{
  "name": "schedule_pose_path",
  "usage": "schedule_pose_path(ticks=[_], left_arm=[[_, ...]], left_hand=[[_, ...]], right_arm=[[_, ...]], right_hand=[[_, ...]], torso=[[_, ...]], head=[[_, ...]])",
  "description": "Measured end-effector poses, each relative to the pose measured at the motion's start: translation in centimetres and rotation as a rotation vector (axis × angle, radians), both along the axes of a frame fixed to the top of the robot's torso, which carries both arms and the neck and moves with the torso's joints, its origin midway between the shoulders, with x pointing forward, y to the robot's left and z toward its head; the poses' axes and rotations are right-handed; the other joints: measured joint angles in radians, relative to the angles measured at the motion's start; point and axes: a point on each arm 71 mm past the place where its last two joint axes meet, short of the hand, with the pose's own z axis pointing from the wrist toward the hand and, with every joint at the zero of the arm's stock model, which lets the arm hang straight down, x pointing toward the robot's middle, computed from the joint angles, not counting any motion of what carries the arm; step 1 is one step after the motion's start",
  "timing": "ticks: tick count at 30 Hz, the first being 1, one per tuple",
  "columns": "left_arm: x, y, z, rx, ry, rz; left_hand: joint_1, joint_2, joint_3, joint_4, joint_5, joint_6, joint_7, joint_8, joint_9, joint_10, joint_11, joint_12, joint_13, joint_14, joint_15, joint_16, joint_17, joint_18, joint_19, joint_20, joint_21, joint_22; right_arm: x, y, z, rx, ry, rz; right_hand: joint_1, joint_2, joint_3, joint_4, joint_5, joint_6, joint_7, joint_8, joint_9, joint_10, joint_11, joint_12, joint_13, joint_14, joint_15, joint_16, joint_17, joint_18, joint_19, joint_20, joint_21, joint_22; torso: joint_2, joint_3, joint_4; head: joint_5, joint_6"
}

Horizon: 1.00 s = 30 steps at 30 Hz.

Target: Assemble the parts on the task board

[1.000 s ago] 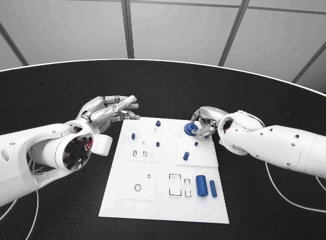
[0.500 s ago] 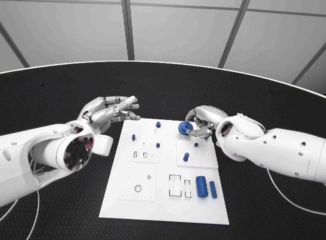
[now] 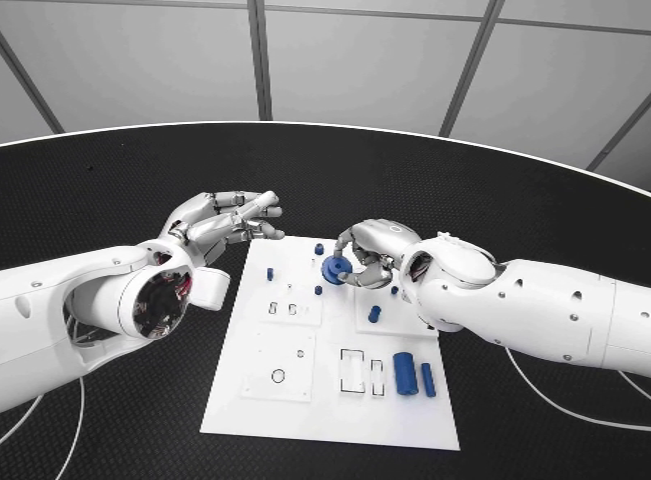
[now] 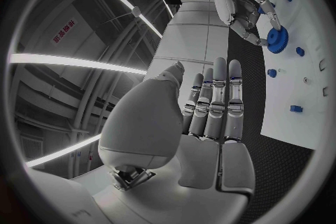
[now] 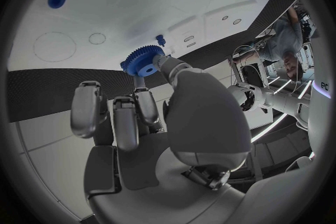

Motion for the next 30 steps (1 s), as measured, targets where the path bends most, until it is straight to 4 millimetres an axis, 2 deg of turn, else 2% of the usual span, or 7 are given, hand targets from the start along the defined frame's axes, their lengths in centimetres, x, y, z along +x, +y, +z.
schedule_pose_path(ticks=[5,11,19,30], left_arm=[[0.0,-0.1,0.0,0.000,0.000,-0.001],[0.0,-0.1,0.0,0.000,0.000,-0.001],[0.0,-0.2,0.0,0.000,0.000,-0.003],[0.0,-0.4,0.0,0.000,0.001,-0.007]], left_hand=[[0.000,0.000,0.000,0.000,0.000,0.000,0.000,0.000,0.000,0.000,0.000,0.000,0.000,0.000,0.000,0.000,0.000,0.000,0.000,0.000,0.000,0.000],[0.000,0.000,0.000,0.000,0.000,0.000,0.000,0.000,0.000,0.000,0.000,0.000,0.000,0.000,0.000,0.000,0.001,0.000,0.000,0.000,0.000,0.000],[0.000,0.000,0.000,0.000,0.000,0.000,0.000,0.000,0.000,0.000,0.000,0.000,0.000,0.000,0.000,0.000,0.001,0.000,0.000,0.000,0.000,0.000],[0.000,0.000,0.000,0.000,0.000,0.000,0.000,0.000,0.000,0.000,0.000,0.000,0.000,0.000,0.000,0.000,0.001,0.000,0.000,0.000,0.000,0.000]], right_arm=[[0.3,1.1,0.1,0.000,-0.018,0.001],[0.8,2.1,0.1,-0.001,-0.040,-0.007],[1.4,2.8,0.3,-0.003,-0.073,-0.023],[2.4,3.3,0.1,-0.018,-0.077,-0.036]], right_hand=[[-0.004,0.004,0.002,0.000,0.000,0.001,-0.001,-0.005,0.000,0.000,0.000,0.000,0.000,0.000,0.000,0.000,0.000,0.000,0.000,0.000,0.000,0.000],[-0.010,-0.003,0.002,0.000,0.005,0.001,-0.001,-0.010,0.000,0.000,0.000,0.000,0.000,0.000,0.000,0.000,0.000,0.000,0.000,0.000,0.000,0.001],[-0.010,-0.003,0.002,0.000,0.005,0.001,-0.001,-0.011,0.001,0.000,0.000,0.000,0.000,0.000,0.000,0.000,0.000,0.000,0.000,0.000,0.000,0.004],[-0.010,-0.003,0.005,-0.003,0.005,0.001,-0.001,-0.011,0.001,0.003,0.004,0.005,0.000,0.000,0.000,0.000,0.000,0.001,0.000,0.000,0.004,0.007]], torso=[[0.002,0.0001,-0.0007],[0.004,0.0000,0.0029],[0.010,-0.0038,0.0078],[0.015,-0.0080,0.0105]], head=[[0.004,0.001],[0.004,0.002],[0.004,0.003],[0.005,0.001]])
